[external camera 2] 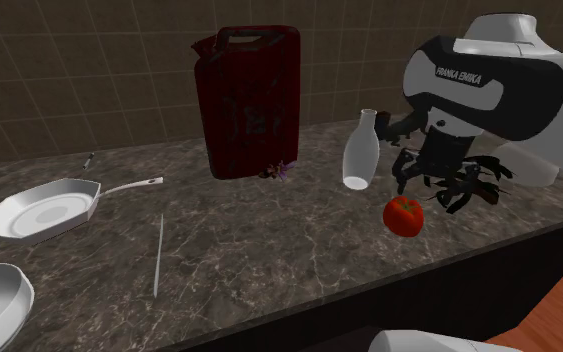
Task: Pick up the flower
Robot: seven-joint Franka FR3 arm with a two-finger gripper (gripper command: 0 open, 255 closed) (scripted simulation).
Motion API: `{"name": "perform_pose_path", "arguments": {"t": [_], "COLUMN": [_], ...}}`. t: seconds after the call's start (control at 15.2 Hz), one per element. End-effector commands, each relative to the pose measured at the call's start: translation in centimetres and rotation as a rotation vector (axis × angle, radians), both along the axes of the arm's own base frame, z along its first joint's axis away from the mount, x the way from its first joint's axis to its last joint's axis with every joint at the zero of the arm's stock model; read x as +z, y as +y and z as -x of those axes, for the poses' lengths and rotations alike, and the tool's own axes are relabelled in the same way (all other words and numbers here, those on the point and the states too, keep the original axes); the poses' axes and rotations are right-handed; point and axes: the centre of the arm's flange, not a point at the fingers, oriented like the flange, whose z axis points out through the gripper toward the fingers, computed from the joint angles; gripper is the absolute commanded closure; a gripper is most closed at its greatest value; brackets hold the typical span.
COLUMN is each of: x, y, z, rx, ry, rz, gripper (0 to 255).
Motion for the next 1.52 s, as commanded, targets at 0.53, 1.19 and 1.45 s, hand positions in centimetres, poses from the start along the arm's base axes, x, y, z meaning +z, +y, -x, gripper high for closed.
{"name": "perform_pose_path", "arguments": {"t": [0.53,1.19,1.45], "x": [-3.6,-7.4,-8.7], "y": [6.8,16.4,20.5], "z": [-5.3,-10.8,-12.6], "rx": [0.171,0.384,0.47], "ry": [-0.143,-0.321,-0.392], "rz": [0.018,0.04,0.049], "gripper": [0,0,0]}}
